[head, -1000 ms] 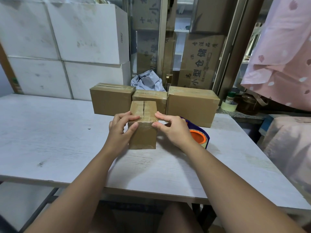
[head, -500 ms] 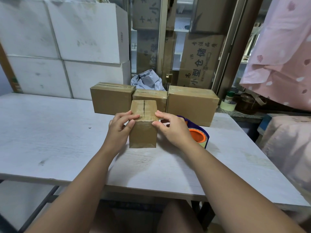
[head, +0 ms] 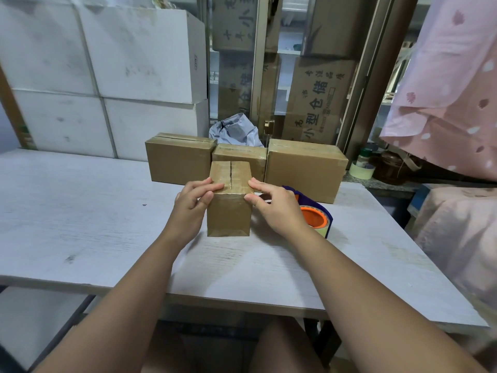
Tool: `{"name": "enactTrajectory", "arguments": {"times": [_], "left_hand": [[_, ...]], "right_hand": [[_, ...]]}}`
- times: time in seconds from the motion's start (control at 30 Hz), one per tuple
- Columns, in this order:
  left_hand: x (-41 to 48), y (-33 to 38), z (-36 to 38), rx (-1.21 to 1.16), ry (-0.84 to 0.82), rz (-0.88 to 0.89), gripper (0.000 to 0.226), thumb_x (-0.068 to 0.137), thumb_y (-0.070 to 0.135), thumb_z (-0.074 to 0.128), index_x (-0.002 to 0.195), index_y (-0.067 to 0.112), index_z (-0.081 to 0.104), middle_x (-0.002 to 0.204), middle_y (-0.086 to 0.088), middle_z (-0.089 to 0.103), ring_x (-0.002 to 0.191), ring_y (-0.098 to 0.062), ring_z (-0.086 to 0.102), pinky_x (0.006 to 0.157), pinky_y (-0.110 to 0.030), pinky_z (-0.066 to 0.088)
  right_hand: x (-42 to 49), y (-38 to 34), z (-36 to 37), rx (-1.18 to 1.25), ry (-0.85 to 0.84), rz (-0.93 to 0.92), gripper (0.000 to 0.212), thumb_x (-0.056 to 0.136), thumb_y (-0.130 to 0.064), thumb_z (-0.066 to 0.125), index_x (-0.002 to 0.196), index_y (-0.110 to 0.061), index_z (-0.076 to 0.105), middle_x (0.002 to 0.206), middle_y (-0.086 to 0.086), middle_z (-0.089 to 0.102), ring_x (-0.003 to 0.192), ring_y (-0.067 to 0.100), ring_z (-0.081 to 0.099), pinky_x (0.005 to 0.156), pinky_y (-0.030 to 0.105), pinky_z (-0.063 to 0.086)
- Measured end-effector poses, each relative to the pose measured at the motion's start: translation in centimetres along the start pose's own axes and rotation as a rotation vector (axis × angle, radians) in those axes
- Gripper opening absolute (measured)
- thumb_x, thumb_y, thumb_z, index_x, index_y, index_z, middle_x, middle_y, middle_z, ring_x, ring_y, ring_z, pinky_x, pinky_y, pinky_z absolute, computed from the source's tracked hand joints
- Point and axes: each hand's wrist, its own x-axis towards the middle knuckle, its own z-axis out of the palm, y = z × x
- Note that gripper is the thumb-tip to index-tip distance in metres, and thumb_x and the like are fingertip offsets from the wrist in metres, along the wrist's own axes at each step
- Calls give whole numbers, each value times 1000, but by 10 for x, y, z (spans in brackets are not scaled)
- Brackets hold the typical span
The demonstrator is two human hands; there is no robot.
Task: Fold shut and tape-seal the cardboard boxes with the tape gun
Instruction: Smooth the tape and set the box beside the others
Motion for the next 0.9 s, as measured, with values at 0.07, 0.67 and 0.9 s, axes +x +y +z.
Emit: {"name": "enactTrajectory", "arguments": {"times": [0.07, 0.67, 0.9], "left_hand": [[-1, -2, 1, 32, 25, 43, 28, 98, 27, 43, 104, 50, 59, 115, 23, 47, 129, -3, 38, 112, -46, 28], [-7, 37, 11, 554, 5, 215, 63, 83, 59, 21, 128, 33, 56, 108, 9, 58, 94, -13, 33, 86, -32, 28], [-5, 36, 17, 588, 37, 216, 56, 88, 50, 26, 121, 22, 62, 119, 3, 61, 114, -20, 48, 99, -38, 36]], "right_hand": [[-1, 0, 0, 9, 1, 4, 42, 90, -43, 58, 130, -32, 56, 137, -20, 50, 129, 17, 45, 108, 37, 37], [-18, -26, 7, -45, -169, -12, 58, 84, -35, 62, 137, -44, 41, 159, -5, 3, 145, 18, 0, 115, 40, 12], [-25, -27, 25, 35, 18, 7, 52, 85, -41, 64, 134, -40, 47, 157, 0, 13, 143, 20, 9, 113, 35, 17]]}}
